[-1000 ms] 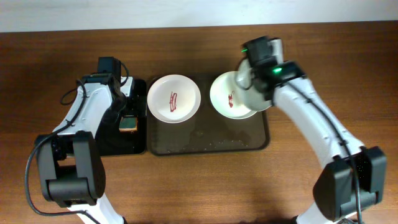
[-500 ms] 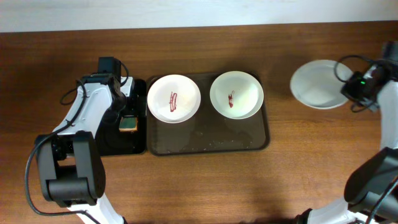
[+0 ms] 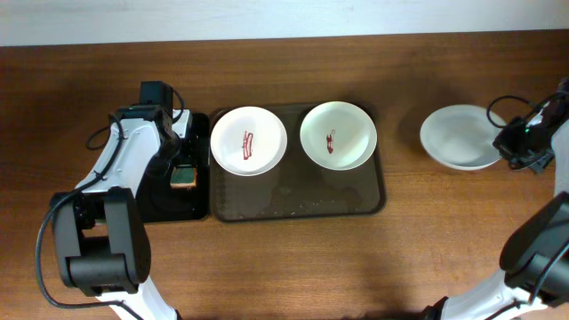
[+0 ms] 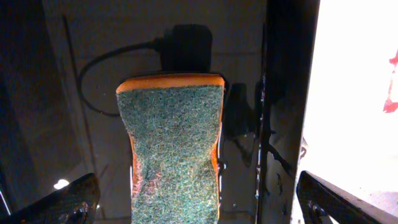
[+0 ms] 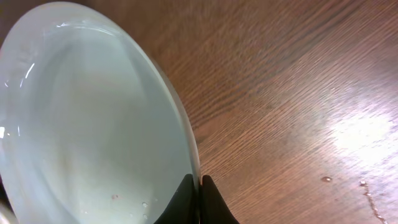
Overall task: Clean dirty plates on tray and stack at the side
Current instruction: 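Carry the plate right and set it on the table, releasing it, then move the right gripper back to the right-rear plate on the tray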
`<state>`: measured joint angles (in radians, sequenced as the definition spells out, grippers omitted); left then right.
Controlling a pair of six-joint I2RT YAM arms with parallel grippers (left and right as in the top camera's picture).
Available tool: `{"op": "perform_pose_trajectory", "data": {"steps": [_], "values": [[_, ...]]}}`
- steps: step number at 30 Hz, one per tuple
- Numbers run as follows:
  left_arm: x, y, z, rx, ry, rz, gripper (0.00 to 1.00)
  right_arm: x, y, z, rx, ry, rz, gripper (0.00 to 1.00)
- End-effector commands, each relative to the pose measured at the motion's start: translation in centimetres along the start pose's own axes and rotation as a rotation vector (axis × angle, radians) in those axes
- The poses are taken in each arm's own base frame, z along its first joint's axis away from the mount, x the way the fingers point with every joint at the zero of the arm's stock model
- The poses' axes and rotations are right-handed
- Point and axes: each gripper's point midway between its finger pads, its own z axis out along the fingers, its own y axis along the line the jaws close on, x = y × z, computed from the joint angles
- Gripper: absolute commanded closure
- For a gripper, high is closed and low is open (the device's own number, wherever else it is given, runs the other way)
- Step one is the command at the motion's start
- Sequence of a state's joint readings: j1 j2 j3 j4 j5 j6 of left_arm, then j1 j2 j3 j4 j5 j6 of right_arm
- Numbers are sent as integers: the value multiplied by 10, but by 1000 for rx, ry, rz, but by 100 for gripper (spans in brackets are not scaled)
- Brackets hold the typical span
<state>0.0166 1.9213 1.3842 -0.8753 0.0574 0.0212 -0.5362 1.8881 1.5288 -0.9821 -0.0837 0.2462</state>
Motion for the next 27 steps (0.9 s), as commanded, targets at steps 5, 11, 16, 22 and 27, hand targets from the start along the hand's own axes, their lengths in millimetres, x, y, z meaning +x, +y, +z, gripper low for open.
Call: {"op": "perform_pose_trajectory", "data": {"steps": [5, 11, 16, 22, 27], "values": [[-6, -1, -10, 17, -30, -14, 1, 4, 13, 13, -16, 37, -76, 96], [-6, -1, -10, 17, -30, -14, 1, 11, 29, 13, -78, 61, -92, 50], [-6, -1, -10, 17, -30, -14, 1, 25, 68, 7, -275, 110, -163, 33], [-6, -1, -10, 16, -30, -14, 1, 46, 98, -4, -371, 165, -204, 3], [-6, -1, -10, 16, -30, -14, 1, 63, 120, -34, -314, 112, -322, 1]]}}
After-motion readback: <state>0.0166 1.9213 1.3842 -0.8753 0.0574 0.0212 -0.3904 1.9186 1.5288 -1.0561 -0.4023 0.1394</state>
